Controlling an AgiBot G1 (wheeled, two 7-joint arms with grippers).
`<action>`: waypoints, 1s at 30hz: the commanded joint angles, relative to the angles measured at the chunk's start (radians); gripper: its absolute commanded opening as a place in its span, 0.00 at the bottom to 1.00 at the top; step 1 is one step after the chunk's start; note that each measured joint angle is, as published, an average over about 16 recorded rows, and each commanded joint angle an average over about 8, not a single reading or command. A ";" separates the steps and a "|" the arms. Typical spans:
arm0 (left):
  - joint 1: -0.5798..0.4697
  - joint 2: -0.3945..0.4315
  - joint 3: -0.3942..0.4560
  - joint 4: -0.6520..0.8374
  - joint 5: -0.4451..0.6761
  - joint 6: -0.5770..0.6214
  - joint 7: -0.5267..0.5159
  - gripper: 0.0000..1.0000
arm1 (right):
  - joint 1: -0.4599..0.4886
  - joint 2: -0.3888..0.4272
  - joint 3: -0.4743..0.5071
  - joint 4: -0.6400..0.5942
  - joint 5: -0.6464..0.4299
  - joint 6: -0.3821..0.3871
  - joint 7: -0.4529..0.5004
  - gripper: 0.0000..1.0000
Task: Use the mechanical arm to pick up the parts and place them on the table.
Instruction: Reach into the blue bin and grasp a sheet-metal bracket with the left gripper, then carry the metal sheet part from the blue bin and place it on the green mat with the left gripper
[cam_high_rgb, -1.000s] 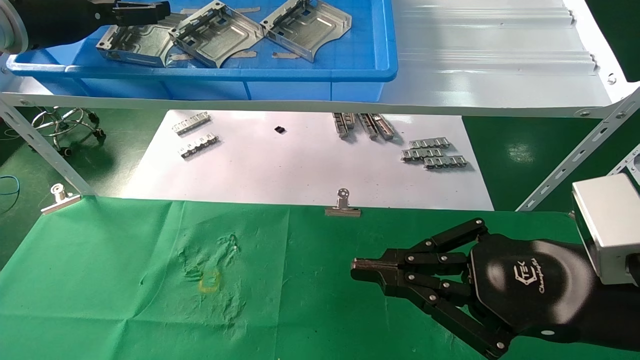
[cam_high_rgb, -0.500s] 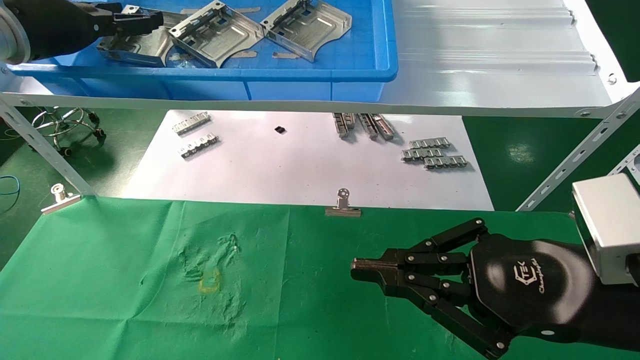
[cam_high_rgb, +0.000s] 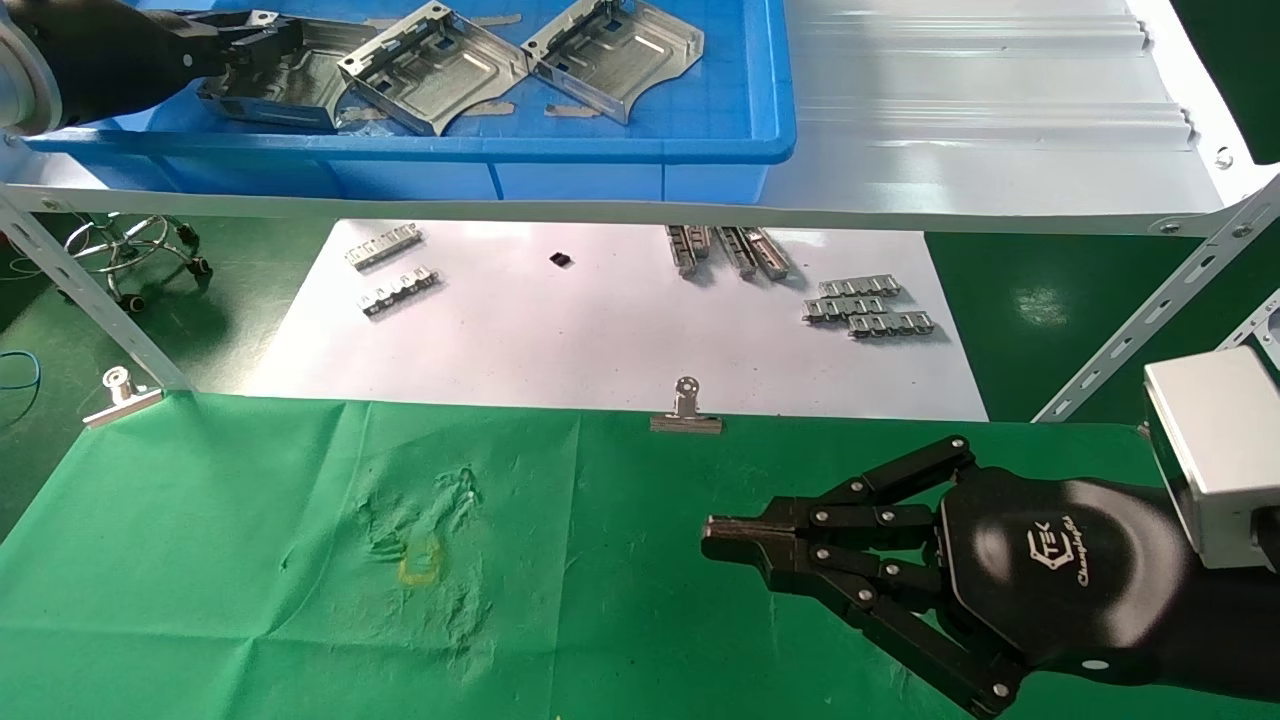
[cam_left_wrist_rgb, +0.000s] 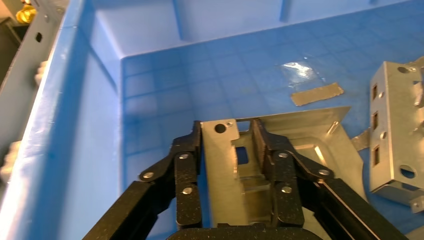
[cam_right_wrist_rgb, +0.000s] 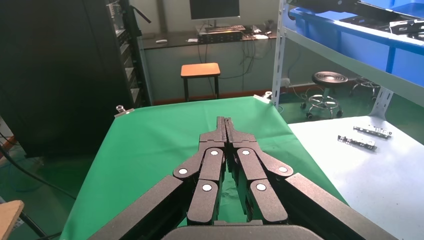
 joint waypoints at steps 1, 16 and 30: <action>-0.001 0.001 0.000 0.003 0.000 -0.004 0.005 0.00 | 0.000 0.000 0.000 0.000 0.000 0.000 0.000 0.00; -0.009 -0.006 -0.023 -0.012 -0.031 -0.031 0.058 0.00 | 0.000 0.000 -0.001 0.000 0.001 0.000 0.000 0.00; -0.016 -0.093 -0.085 -0.068 -0.129 0.254 0.132 0.00 | 0.000 0.001 -0.001 0.000 0.001 0.001 -0.001 0.00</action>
